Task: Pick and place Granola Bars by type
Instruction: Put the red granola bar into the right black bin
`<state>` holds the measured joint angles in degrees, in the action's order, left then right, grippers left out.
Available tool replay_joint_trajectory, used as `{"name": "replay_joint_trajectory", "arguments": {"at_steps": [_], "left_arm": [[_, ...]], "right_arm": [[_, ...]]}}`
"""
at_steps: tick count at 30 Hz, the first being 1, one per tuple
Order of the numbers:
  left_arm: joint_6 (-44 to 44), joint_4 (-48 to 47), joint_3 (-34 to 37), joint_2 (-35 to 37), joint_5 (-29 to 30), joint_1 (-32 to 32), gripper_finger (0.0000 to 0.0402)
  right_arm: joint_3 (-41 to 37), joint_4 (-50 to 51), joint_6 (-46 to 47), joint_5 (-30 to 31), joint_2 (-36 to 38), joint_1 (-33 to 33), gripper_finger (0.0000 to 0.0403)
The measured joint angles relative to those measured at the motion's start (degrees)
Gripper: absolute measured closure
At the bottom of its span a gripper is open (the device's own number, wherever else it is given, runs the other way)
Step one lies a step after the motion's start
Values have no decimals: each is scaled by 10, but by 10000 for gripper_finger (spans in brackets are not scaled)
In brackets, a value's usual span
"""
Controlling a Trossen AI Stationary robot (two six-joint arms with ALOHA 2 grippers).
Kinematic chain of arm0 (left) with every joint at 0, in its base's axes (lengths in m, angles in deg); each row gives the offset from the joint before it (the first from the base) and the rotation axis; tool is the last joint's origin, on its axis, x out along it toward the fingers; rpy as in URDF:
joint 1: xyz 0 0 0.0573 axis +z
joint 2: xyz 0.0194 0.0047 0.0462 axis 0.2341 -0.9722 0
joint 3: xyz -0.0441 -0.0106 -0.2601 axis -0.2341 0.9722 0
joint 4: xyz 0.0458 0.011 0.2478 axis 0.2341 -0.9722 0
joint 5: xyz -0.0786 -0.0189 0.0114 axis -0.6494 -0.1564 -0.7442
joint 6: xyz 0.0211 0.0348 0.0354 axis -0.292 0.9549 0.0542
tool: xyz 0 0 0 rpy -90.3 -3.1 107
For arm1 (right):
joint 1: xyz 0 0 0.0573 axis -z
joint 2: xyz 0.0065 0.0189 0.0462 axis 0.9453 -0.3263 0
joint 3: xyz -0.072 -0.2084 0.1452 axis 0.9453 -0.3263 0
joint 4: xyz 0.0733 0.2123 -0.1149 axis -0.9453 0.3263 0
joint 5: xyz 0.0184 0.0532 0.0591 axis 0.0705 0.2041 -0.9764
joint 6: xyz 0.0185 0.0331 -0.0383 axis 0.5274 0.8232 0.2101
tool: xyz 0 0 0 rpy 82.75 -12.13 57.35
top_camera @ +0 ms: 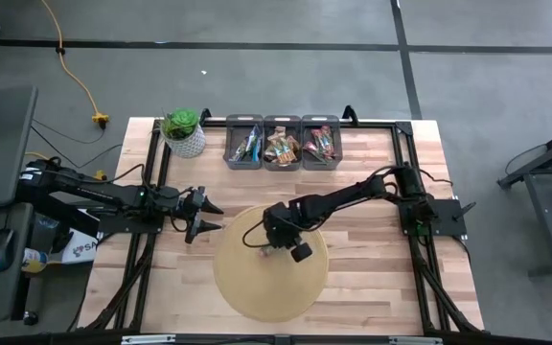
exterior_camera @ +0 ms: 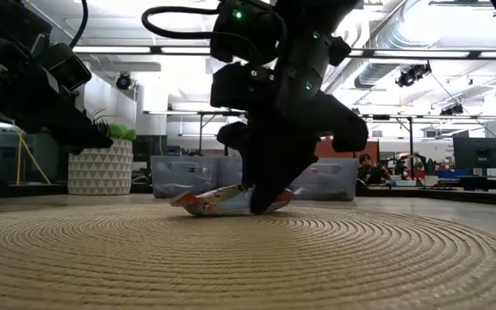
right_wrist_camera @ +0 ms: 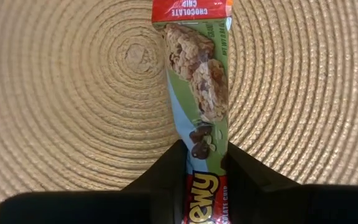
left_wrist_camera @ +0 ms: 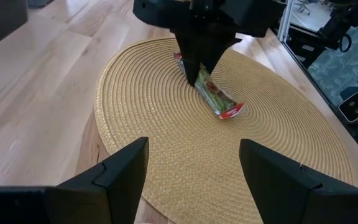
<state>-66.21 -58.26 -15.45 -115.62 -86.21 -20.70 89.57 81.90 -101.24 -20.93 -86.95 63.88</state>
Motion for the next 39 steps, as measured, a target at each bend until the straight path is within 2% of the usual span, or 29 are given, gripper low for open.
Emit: {"name": "replay_joint_trajectory", "arguments": {"at_steps": [4,11,17,20,24,28,34,39], "left_arm": [[0,0,0,0,0,0,153],[0,0,0,0,0,0,153],[0,0,0,0,0,0,153],[0,0,0,0,0,0,153],[0,0,0,0,0,0,153],[0,0,0,0,0,0,153],[0,0,0,0,0,0,153],[0,0,0,0,0,0,153]], "right_arm": [[24,11,-1,32,0,0,329],[86,30,4,44,0,1,329],[159,38,57,27,0,1,329],[192,37,81,-22,0,4,329],[221,37,121,-143,0,14,329],[241,37,161,-230,0,23,329],[280,33,178,-289,0,28,329],[329,30,184,-305,0,28,329]]}}
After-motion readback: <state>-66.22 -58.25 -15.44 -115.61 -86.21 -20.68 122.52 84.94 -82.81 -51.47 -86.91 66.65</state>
